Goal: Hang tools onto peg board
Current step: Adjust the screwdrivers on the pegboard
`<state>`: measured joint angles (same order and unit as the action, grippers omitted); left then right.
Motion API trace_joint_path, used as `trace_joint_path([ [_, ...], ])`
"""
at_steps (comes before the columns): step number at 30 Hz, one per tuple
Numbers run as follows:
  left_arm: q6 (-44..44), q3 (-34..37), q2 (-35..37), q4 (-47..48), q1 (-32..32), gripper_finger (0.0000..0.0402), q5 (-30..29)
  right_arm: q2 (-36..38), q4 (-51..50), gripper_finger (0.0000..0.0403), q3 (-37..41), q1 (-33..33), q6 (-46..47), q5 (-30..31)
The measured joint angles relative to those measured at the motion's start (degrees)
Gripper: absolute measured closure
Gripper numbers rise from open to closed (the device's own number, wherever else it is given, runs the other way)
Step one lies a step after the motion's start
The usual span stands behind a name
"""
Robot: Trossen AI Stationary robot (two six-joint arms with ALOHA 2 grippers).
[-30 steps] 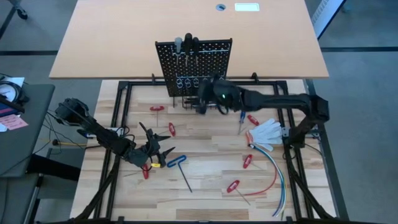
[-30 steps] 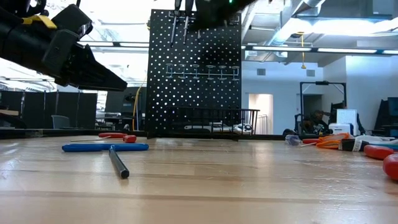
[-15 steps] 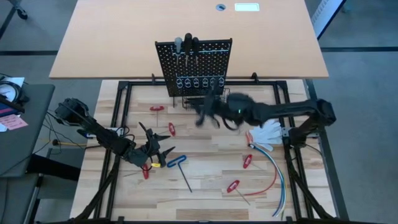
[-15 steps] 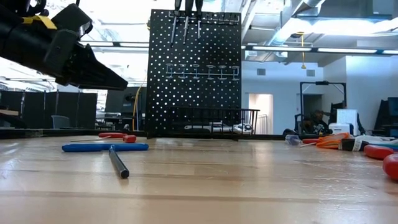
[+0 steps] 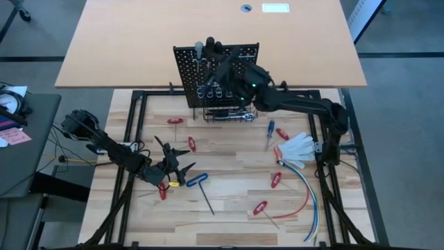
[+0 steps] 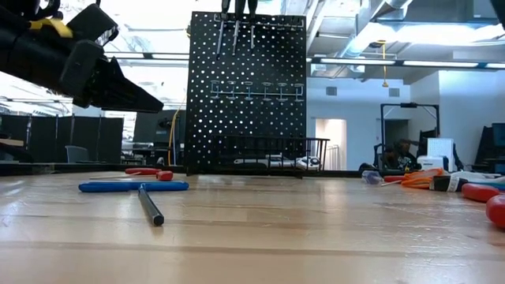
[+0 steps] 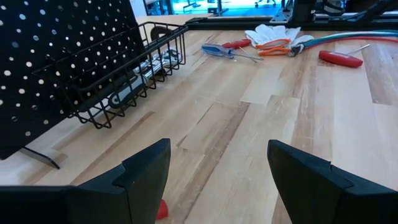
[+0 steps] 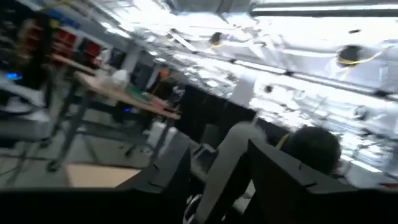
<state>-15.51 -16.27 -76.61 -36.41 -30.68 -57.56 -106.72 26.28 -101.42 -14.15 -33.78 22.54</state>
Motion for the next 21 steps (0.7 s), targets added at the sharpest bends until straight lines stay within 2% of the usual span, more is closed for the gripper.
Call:
trace_joint_path([
  [3, -0.2, 0.0, 0.0, 0.0, -0.2, 0.0139, 0.0, -3.0, 0.0, 0.0252, -3.8, -0.5, -1.2, 2.8],
  [9, -0.3, 0.0, 0.0, 0.0, -1.0, 0.0139, 0.0, -7.2, -0.9, 0.0267, -7.5, -1.1, -1.4, 3.1],
  [14, -0.6, 0.0, 0.0, 0.0, -1.3, 0.0139, 0.0, -7.0, -3.1, 0.0267, -7.6, -0.4, -1.4, 3.1],
  [21, -0.8, 0.0, 0.0, 0.0, -1.9, 0.0139, 0.0, -2.4, -17.0, 0.0268, -7.6, 4.2, -6.0, 3.1],
])
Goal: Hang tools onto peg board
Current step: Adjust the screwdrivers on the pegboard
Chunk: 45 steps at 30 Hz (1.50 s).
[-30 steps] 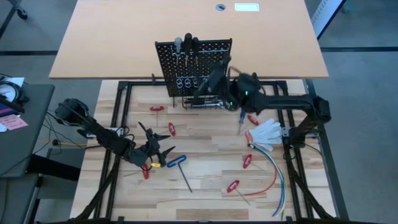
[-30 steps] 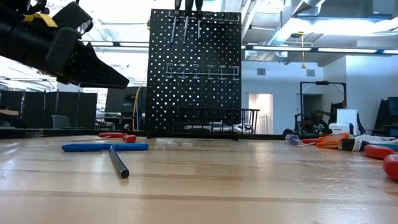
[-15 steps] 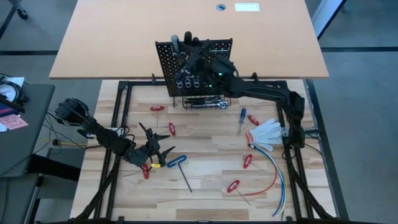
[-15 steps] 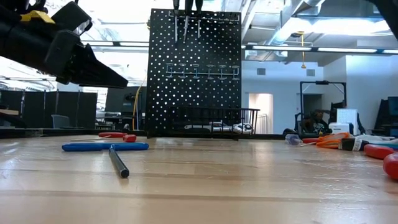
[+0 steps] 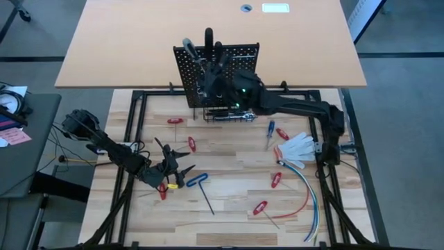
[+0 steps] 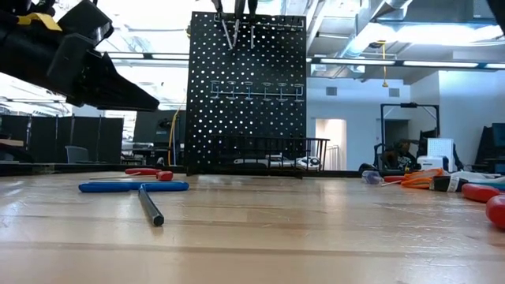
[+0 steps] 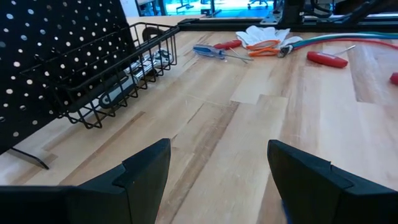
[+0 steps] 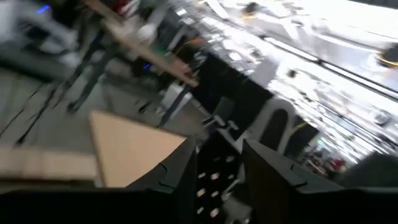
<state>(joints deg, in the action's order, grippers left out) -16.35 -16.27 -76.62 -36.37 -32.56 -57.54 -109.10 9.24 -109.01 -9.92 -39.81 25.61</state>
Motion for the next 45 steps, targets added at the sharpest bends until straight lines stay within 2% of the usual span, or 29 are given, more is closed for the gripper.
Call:
trace_joint_path([
  [7, -1.5, 0.0, 0.0, 1.1, -1.2, 0.0139, 0.0, 7.1, -16.6, 0.0269, 0.0, 5.5, -0.5, 3.9],
  [11, -1.6, 0.0, 0.0, 1.1, -1.6, 0.0139, 0.0, 11.9, -24.4, 0.0269, 2.2, 5.3, 6.4, 2.7],
  [14, -1.7, 0.0, 0.0, 1.0, -1.8, 0.0139, 0.0, 14.2, -26.1, 0.0269, 8.3, 4.9, 12.8, 1.9],
  [16, -1.7, 0.0, 0.0, 1.0, -1.8, 0.0139, 0.0, 14.7, -24.2, 0.0269, 13.6, 4.6, 15.2, 1.9],
  [20, -1.6, -0.2, 0.0, 0.6, -1.8, 0.0139, -0.1, 14.1, -13.8, 0.0269, 22.5, 3.4, 17.1, 3.3],
  [23, 0.1, -1.1, 0.0, 0.5, -1.8, 0.0139, -0.2, 11.7, -3.7, 0.0270, 25.6, 2.5, 13.2, 10.7],
  [26, 2.8, -1.8, 0.0, 0.5, -1.8, 0.0139, -0.3, 8.5, 5.8, 0.0276, 26.1, 2.3, 6.0, 17.8],
  [31, 3.4, -1.9, 0.0, 1.9, -1.5, 0.0139, -0.6, 5.4, 18.4, 0.0305, 26.0, 1.0, -2.3, 18.2],
  [36, 2.3, -1.9, 0.0, 4.3, -1.5, 0.0139, -0.7, 2.7, 28.0, 0.0369, 25.8, -0.1, -10.3, 21.4],
  [39, 2.2, -1.9, 0.0, 4.5, -1.5, 0.0139, -0.7, 1.9, 30.7, 0.0396, 25.1, -1.2, -13.0, 22.1],
  [45, 2.2, -1.9, 0.0, 4.8, -1.4, 0.0139, -0.8, 1.8, 30.3, 0.0398, 25.0, -4.1, -10.2, 20.7],
])
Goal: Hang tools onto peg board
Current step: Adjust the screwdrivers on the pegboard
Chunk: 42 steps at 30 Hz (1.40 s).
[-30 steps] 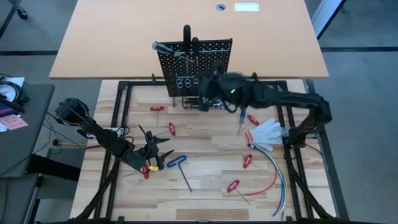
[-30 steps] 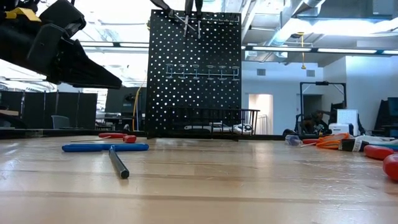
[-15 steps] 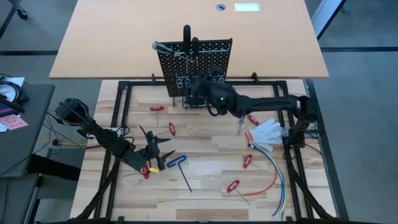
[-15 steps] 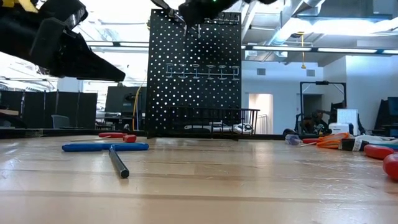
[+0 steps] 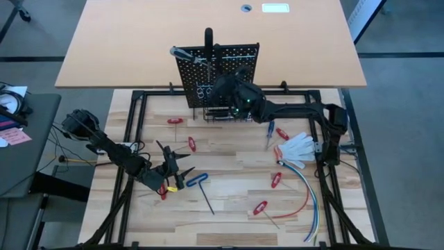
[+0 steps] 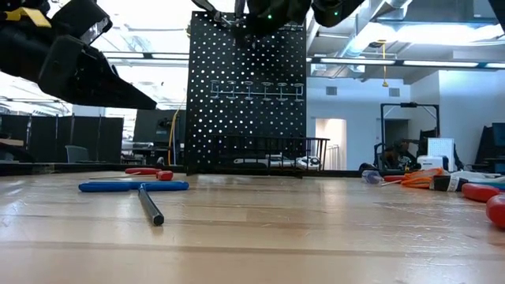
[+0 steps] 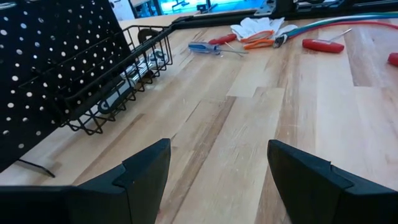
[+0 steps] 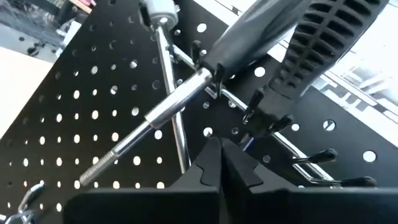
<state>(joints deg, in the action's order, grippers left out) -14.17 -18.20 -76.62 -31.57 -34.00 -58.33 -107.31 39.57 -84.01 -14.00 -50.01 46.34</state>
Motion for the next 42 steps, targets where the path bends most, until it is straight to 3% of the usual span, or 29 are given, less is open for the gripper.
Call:
trace_joint_path([
  [13, -0.2, 0.0, 0.0, 0.0, 0.0, 0.0139, -0.5, 0.0, -9.0, 0.0401, 0.0, -1.4, 8.1, -3.6],
  [28, -0.9, 0.0, 0.0, 0.0, 0.0, 0.0139, -0.5, -0.1, -14.8, 0.0403, 0.0, -2.3, 14.8, -15.5],
  [37, -0.8, 0.0, 0.0, 0.0, 0.0, 0.0139, -0.6, -5.4, -14.3, 0.0403, 0.1, -2.6, 14.6, -17.7],
  [42, -0.8, 0.0, 0.0, 0.0, 0.0, 0.0139, -0.6, -5.2, -14.8, 0.0403, 0.0, -0.5, 12.6, -15.6],
])
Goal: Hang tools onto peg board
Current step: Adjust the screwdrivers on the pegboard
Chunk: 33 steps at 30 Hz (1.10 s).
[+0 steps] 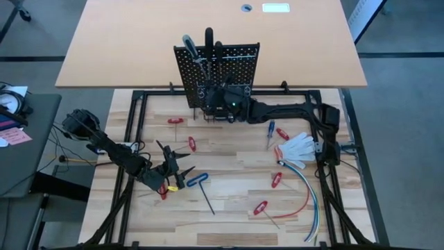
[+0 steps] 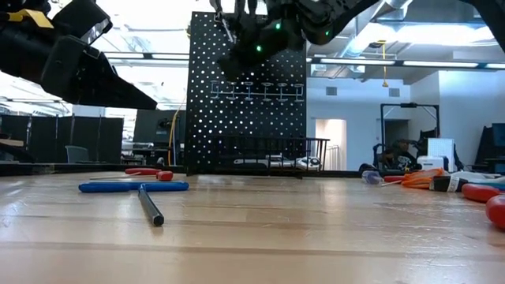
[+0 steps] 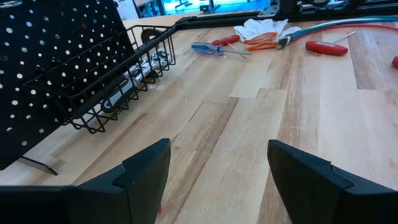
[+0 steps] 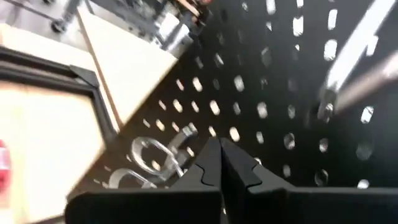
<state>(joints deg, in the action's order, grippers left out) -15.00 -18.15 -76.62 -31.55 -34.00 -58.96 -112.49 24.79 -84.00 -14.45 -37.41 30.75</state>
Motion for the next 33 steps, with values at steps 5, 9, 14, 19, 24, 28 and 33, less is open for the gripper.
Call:
trace_joint_path([
  [5, 0.0, 0.0, 0.0, 0.0, 0.0, 0.0139, 0.0, 1.3, 2.8, 0.0403, 0.0, 4.4, -1.9, 0.0],
  [9, -0.6, 0.0, 0.0, 0.2, 0.0, 0.0139, 0.0, 1.3, 19.7, 0.0403, 0.0, 7.9, -8.4, 7.2],
  [14, -0.7, 0.0, 0.0, 0.2, 0.0, 0.0139, 0.0, 1.5, 27.1, 0.0403, -0.1, 6.3, -11.7, 15.4],
  [19, -0.7, 0.0, 0.0, 0.2, 0.0, 0.0139, 0.0, 1.3, 18.1, 0.0403, 0.0, 4.0, -4.6, 13.7],
  [24, -0.8, 0.0, 0.0, 0.2, 0.0, 0.0139, 0.0, 1.2, 11.9, 0.0403, 0.0, 2.0, 2.3, 10.7],
  [28, -0.6, 0.0, 0.0, 0.2, 0.0, 0.0139, 0.0, 1.2, 11.3, 0.0403, 0.0, 1.5, 3.4, 8.2],
  [33, -0.5, 0.0, 0.0, 0.2, 0.0, 0.0139, -0.3, 0.6, 10.7, 0.0403, 0.0, 1.0, 4.6, 5.8],
])
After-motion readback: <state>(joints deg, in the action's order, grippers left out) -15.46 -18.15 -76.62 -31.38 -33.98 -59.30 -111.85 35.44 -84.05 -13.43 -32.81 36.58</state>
